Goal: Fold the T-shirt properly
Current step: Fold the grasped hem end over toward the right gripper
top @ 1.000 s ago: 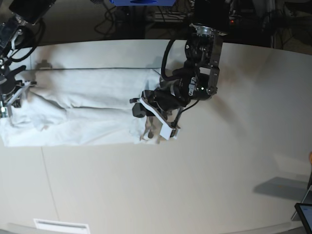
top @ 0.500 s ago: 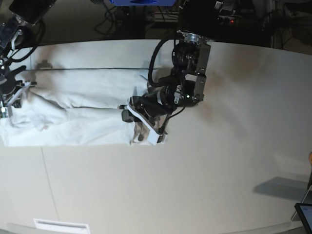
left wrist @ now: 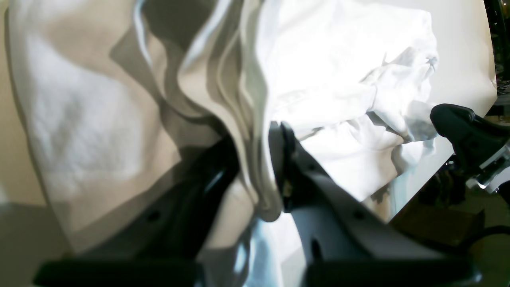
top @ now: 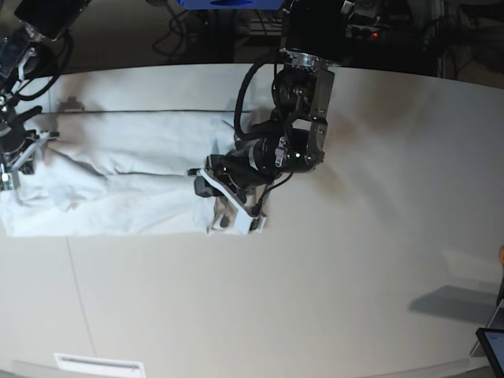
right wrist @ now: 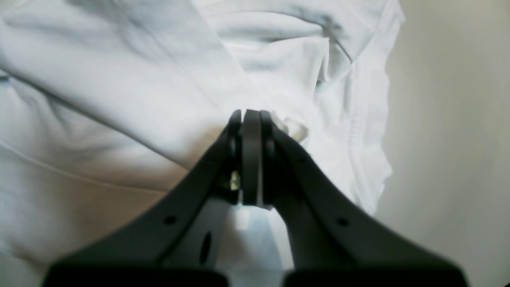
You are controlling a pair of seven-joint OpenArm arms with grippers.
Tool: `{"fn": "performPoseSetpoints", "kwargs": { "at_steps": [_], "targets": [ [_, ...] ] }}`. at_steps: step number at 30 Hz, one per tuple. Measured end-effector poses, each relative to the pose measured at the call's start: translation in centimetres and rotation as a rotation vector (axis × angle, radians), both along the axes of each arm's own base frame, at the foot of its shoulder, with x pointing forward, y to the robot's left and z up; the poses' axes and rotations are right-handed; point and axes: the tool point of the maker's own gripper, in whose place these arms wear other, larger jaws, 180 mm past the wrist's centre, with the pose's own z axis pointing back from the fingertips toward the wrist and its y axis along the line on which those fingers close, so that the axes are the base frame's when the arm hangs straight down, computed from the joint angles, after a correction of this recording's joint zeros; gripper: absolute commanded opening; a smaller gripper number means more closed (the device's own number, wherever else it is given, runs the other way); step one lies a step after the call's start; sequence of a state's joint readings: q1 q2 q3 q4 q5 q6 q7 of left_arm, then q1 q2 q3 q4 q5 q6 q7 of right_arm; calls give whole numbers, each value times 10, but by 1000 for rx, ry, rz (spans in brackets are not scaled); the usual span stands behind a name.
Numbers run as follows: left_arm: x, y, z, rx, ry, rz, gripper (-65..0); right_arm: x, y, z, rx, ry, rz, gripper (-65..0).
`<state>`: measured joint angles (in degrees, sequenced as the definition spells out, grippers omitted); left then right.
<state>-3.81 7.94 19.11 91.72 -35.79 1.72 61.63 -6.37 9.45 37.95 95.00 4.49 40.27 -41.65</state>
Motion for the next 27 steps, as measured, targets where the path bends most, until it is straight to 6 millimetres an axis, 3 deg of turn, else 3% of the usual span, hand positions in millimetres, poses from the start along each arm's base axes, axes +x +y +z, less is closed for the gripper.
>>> {"fn": "performPoseSetpoints", "kwargs": {
  "at_steps": [9, 14, 16, 21, 27],
  "targets": [
    [6, -3, -2, 3, 9, -5, -645, 0, 0, 0, 0, 1, 0, -637],
    [14, -4, 2, 2, -3, -9, -484, 0, 0, 0, 0, 1, 0, -637],
    [11, -10, 0, 12, -7, -34, -452, 0, 0, 0, 0, 0, 0, -637],
    [-1, -29, 1, 15, -7, -102, -448, 0, 0, 0, -1, 1, 0, -637],
    [0, -39, 11, -24, -20, -121, -448, 0, 0, 0, 0, 0, 0, -637]
  ]
}}
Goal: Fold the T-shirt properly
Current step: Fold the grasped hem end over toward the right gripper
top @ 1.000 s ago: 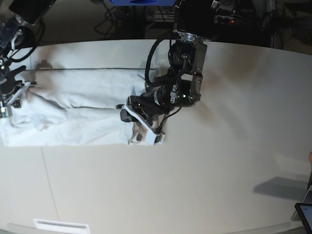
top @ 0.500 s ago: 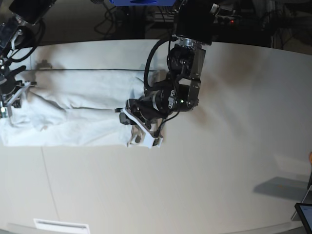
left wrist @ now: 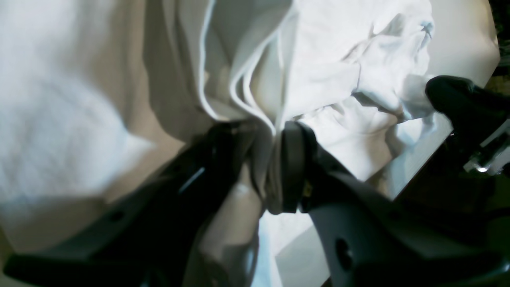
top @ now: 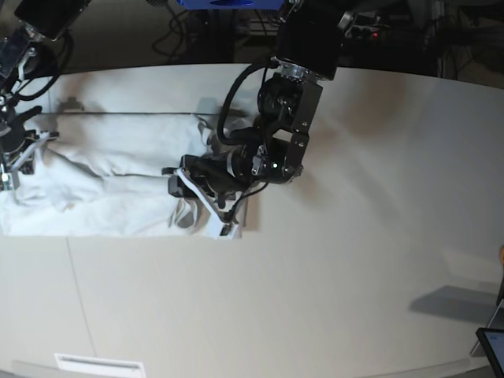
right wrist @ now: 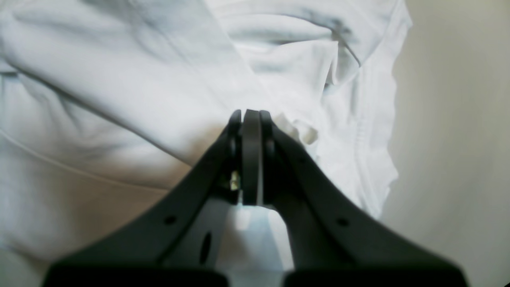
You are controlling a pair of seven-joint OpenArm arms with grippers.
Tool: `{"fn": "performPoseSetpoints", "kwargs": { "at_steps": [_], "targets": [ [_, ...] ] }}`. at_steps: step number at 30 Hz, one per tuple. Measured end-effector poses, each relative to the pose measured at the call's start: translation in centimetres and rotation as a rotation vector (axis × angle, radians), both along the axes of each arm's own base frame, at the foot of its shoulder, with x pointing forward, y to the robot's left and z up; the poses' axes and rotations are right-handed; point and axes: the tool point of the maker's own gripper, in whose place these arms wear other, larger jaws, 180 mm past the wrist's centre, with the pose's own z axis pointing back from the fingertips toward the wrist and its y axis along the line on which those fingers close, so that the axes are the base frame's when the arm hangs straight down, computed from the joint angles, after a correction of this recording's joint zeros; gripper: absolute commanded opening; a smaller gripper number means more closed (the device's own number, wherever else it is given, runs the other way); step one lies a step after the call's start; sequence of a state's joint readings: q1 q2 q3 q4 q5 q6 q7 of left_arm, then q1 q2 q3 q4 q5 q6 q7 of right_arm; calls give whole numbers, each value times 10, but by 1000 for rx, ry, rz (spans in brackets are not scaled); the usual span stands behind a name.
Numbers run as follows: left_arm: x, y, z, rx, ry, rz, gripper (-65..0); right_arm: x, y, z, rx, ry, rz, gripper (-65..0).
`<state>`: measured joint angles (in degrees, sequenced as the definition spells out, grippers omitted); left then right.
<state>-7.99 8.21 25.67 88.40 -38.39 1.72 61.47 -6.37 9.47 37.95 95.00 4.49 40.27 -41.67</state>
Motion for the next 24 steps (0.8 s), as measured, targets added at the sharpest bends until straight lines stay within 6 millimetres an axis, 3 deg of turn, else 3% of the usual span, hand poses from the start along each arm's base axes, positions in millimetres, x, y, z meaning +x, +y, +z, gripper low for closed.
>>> {"fn": "performPoseSetpoints", "kwargs": {
  "at_steps": [5, 8, 13, 16, 18, 20, 22, 24],
  "targets": [
    [20, -22, 45, -208, -44, 10, -448, 0, 0, 0, 0, 0, 0, -637],
    [27, -26, 55, -225, -66, -1, -447, 0, 0, 0, 0, 1, 0, -637],
    [15, -39, 55, -221, -62, -50, -448, 0, 0, 0, 0, 0, 0, -635],
    [16, -36, 77, -243, -124, -48, -457, -1, -1, 0, -2, 3, 0, -635],
    [25, -29, 95, -242, -190, -33, -472, -1, 0, -1, 1, 2, 0, -637],
    [33, -8, 96, -164, -259, -15, -564, -1, 1, -1, -1, 4, 4, -638],
    [30, 17, 75, -55, -269, -13, -650, -2, 0, 3, -16, 0, 5, -638],
    [25, 46, 45, 45, -233, 19, -650, 1, 0, 11, -29, -20, 9, -640]
  ]
}}
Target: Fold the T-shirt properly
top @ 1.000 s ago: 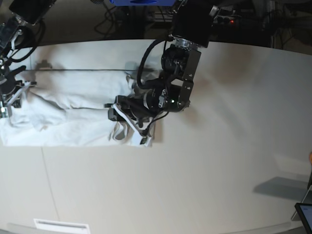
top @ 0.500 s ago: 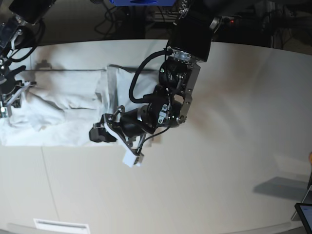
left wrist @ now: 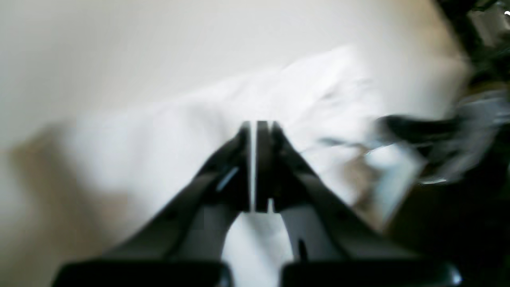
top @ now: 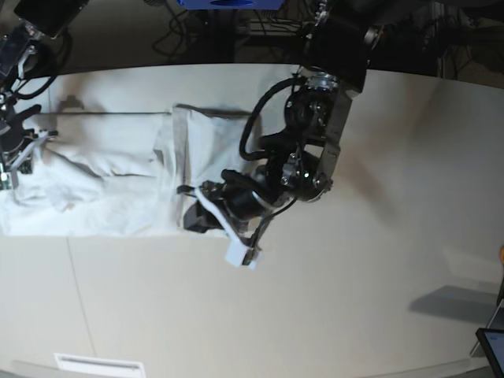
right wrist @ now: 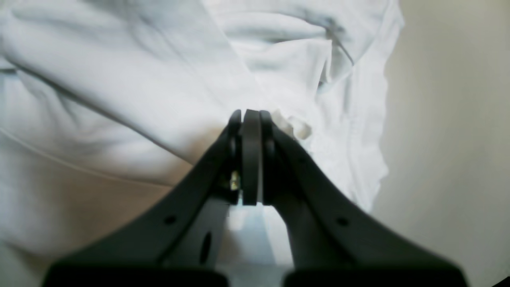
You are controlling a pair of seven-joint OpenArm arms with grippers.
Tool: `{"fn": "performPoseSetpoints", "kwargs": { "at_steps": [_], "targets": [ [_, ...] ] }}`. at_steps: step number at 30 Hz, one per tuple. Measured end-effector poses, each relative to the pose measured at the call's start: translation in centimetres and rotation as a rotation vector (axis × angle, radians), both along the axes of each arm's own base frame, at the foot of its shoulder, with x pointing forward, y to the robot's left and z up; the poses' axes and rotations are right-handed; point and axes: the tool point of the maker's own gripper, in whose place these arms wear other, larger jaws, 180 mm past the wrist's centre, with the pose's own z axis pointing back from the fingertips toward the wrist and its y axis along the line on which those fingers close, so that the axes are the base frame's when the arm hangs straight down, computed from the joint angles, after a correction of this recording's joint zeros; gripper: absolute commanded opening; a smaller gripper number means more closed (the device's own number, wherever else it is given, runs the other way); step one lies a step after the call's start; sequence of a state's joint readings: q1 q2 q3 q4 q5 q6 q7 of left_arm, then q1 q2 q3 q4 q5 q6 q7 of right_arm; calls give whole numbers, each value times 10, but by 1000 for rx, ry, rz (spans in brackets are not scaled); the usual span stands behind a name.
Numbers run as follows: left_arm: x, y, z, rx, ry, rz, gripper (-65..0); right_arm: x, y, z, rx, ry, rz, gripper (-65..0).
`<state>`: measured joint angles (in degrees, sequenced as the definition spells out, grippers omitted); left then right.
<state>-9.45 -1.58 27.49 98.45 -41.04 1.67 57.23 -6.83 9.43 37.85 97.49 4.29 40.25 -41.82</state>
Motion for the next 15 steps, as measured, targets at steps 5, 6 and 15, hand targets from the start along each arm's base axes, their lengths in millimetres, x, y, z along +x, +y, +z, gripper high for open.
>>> {"fn": "performPoseSetpoints", "kwargs": {
  "at_steps": [5, 6, 15],
  "targets": [
    [-9, 26, -32, 112, 33, 52, -650, 4, 4, 7, -16, -14, 21, -643],
    [-12, 26, -36, 147, 23, 49, -650, 6, 9, 8, -28, -10, 39, -643],
    [-27, 67, -48, 410, -70, 114, -650, 8, 123, 28, -61, -50, 405, -643]
  ]
}}
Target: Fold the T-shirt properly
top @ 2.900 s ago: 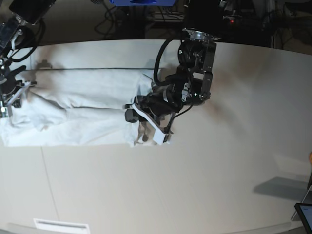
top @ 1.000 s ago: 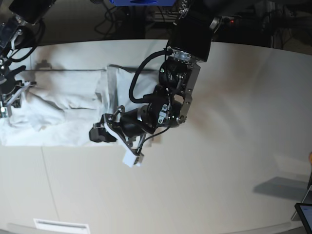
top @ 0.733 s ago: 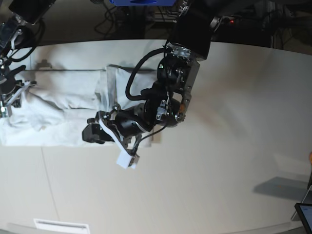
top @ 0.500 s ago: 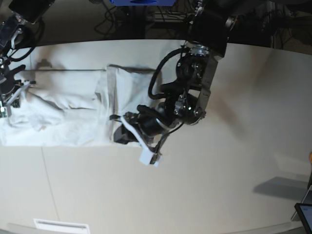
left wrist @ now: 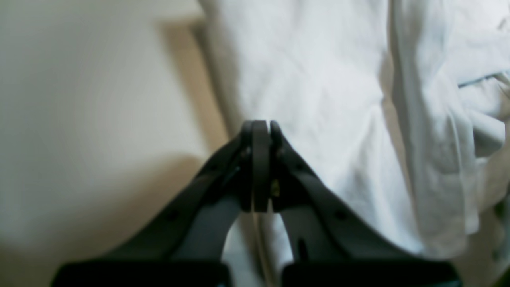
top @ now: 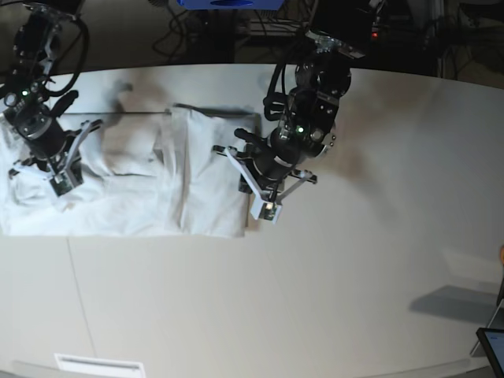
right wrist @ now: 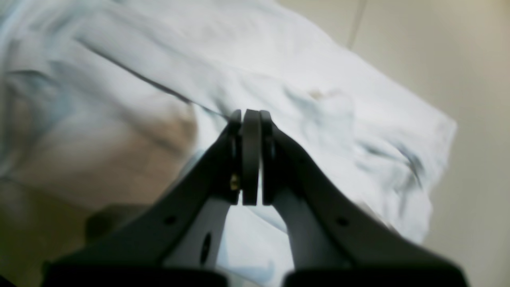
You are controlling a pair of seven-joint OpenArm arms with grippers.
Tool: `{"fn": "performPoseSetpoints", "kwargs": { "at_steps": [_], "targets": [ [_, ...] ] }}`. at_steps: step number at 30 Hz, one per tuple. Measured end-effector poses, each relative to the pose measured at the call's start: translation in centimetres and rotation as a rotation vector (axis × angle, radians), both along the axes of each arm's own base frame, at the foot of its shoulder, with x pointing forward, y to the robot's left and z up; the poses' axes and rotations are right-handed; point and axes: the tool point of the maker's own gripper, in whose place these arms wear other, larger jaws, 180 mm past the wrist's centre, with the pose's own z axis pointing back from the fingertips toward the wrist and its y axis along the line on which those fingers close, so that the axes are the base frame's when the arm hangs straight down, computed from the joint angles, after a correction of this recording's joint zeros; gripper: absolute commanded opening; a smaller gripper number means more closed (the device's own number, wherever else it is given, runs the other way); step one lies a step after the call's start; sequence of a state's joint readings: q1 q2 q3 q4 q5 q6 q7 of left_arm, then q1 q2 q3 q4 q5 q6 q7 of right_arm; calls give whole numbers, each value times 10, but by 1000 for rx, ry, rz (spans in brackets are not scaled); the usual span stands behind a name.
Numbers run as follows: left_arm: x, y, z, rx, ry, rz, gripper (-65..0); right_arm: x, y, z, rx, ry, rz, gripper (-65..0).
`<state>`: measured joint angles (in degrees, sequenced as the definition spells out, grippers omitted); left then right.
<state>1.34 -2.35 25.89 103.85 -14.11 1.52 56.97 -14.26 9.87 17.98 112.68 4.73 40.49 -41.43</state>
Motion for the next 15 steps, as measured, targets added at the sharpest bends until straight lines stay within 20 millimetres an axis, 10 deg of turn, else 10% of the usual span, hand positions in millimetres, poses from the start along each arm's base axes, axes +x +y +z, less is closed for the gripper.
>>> {"fn": "performPoseSetpoints", "kwargs": {
  "at_steps": [15],
  "targets": [
    [-43, 195, -3, 300, 15, 441, -650, -3, 105, -11, 59, 35, 300, -643]
  ]
}}
